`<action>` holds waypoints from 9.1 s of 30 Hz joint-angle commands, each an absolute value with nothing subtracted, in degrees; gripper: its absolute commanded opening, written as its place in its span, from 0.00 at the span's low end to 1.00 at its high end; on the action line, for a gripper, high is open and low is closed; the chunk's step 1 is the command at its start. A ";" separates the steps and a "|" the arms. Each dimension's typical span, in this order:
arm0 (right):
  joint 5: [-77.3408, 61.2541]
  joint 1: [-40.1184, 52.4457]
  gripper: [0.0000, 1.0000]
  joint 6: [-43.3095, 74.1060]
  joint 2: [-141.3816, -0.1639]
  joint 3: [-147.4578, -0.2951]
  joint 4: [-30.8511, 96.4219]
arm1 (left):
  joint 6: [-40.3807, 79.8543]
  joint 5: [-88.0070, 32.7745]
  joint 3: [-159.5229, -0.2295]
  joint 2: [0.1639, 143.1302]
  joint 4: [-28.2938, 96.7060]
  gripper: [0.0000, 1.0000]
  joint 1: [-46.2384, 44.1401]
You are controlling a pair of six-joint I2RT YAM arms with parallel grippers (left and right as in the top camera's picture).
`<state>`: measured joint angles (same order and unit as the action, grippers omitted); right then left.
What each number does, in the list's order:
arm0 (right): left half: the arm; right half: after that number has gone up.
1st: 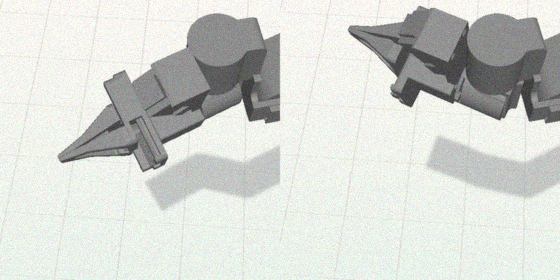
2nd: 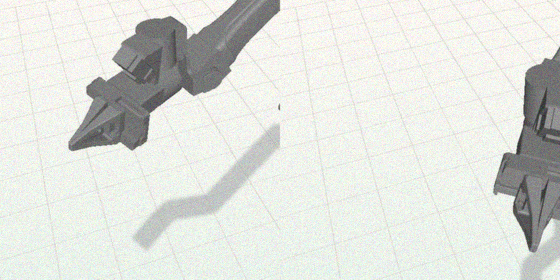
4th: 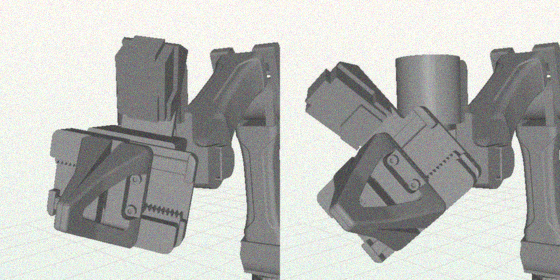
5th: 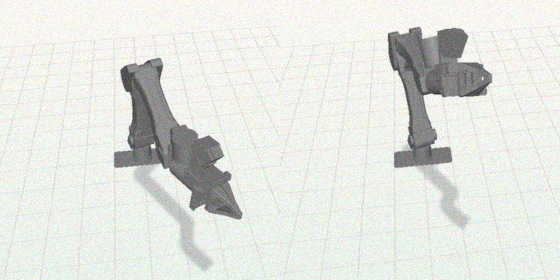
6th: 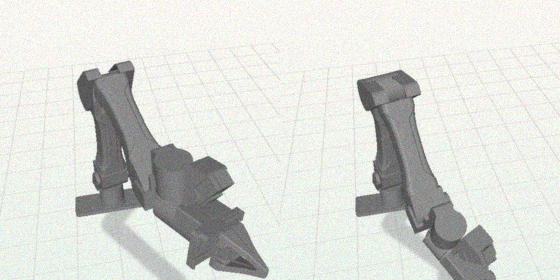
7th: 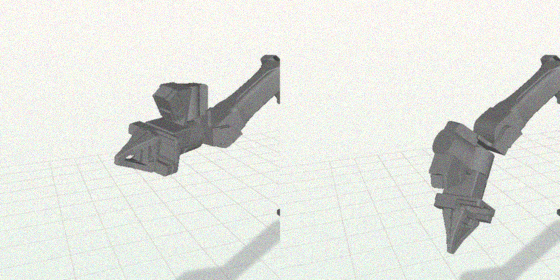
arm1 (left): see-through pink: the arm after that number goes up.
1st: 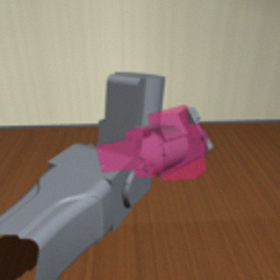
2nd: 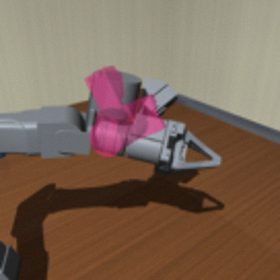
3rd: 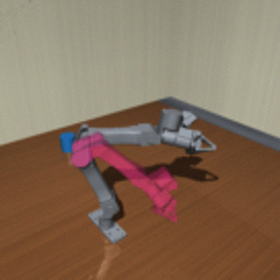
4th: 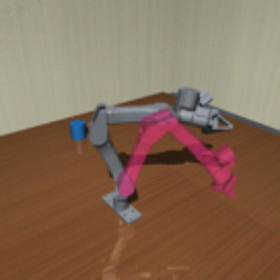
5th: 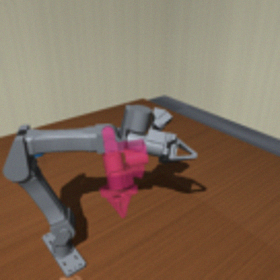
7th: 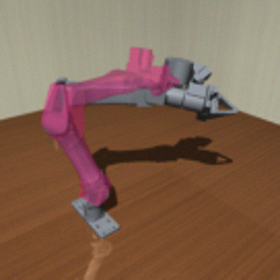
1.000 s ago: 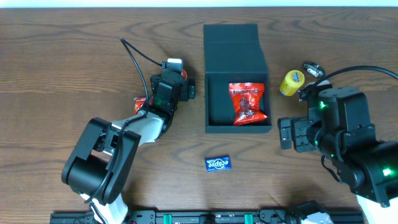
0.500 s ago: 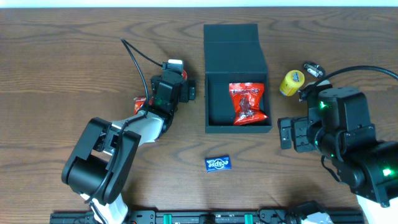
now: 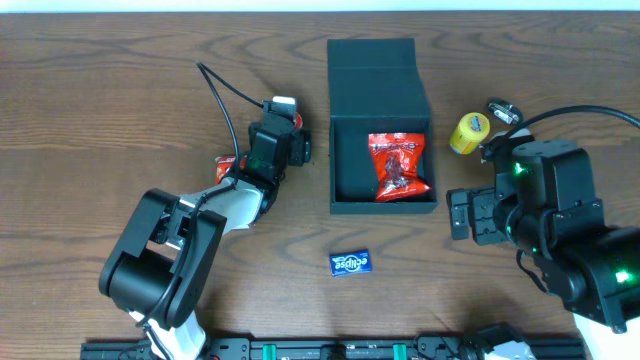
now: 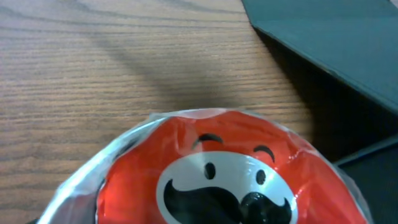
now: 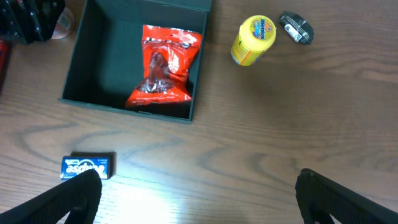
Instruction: Pack container
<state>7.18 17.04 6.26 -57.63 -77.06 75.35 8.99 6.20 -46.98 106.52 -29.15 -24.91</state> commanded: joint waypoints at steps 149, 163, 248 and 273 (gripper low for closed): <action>12.14 4.51 0.99 8.27 -58.13 -77.01 75.46 | 14.41 -17.43 -111.48 126.28 64.64 0.91 -37.56; 12.14 4.51 0.99 8.27 -58.13 -77.01 75.44 | 10.66 -17.34 -118.45 126.19 64.77 0.95 -37.82; 11.97 4.51 0.99 8.08 -62.15 -76.27 73.91 | -27.07 -14.61 -120.88 133.71 55.99 0.95 -33.47; 11.94 4.54 0.99 8.08 -62.15 -76.27 73.91 | -26.76 -9.39 -120.90 132.62 56.99 0.95 -34.65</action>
<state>11.99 5.04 7.22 -62.35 -76.73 73.91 -26.98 -11.97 -121.16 133.82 56.75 -34.41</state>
